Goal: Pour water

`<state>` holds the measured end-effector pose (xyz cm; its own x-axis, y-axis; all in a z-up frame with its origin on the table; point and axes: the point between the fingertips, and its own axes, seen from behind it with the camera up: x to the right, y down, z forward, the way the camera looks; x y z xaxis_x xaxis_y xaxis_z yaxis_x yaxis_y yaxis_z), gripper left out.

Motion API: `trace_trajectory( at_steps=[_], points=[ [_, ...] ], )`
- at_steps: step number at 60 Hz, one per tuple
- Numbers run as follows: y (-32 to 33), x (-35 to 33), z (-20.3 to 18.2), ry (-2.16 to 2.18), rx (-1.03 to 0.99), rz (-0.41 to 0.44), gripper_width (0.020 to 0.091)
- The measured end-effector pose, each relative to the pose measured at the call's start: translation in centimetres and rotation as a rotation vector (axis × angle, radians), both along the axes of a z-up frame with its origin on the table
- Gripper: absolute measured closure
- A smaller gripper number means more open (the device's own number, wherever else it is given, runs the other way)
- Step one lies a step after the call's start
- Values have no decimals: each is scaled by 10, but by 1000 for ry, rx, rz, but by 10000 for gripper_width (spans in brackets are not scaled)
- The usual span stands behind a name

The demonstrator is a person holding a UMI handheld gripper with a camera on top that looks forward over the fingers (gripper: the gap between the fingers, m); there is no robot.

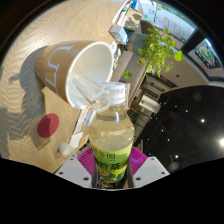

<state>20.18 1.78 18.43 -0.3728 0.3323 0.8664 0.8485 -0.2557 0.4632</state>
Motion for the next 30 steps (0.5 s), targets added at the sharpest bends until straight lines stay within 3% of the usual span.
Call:
trace_trajectory(
  at_steps=[18, 30],
  points=[
    [-7, -13, 25, 437, 71, 22, 693],
    [-15, -4, 48, 1085, 118, -83, 691]
  ],
)
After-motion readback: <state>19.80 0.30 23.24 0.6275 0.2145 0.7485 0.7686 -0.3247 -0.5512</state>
